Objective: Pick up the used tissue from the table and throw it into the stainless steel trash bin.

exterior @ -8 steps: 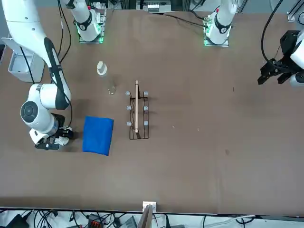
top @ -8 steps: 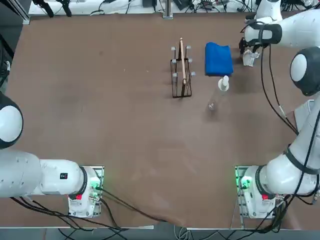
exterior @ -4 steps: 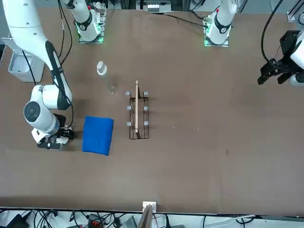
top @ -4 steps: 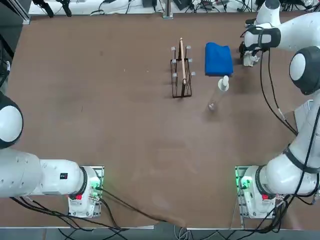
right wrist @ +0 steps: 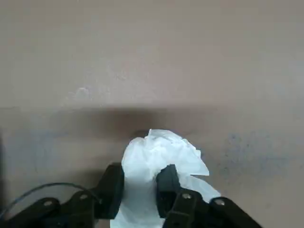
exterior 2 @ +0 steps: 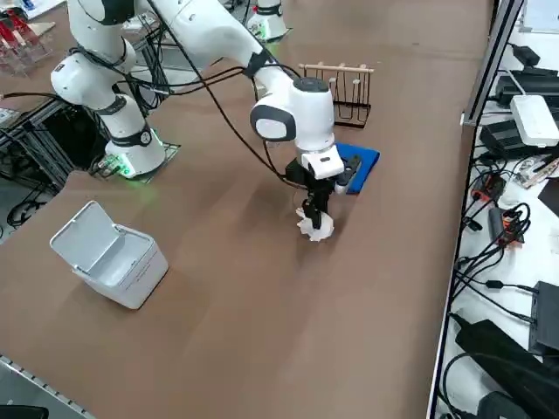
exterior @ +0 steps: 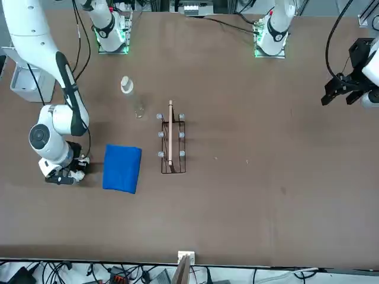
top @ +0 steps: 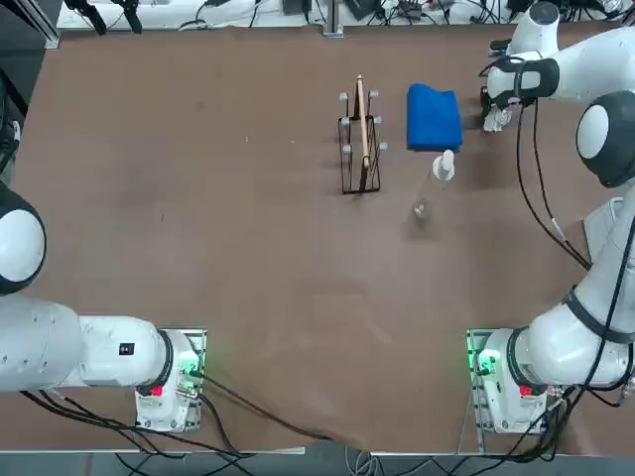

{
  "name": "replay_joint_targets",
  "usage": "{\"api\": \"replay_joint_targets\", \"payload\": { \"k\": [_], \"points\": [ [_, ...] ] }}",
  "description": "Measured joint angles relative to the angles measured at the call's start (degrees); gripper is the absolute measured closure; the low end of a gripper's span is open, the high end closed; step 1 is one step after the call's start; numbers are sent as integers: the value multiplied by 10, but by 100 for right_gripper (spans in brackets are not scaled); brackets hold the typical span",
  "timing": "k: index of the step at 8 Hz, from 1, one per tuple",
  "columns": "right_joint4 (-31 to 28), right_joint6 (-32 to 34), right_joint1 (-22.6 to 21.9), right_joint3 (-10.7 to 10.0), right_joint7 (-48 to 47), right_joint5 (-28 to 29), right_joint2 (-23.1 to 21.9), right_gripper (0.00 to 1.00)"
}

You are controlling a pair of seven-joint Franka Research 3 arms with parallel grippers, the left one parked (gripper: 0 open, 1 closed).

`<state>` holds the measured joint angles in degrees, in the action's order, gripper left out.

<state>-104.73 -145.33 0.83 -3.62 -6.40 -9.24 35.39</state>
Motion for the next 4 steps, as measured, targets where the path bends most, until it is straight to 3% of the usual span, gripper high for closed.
{"api": "replay_joint_targets", "payload": {
  "k": [2, 4],
  "points": [
    [1, 15, 6, -1, 0, 0, -12, 78],
    [7, 99, 9, -2, 4, 0, -58, 78]
  ]
}}
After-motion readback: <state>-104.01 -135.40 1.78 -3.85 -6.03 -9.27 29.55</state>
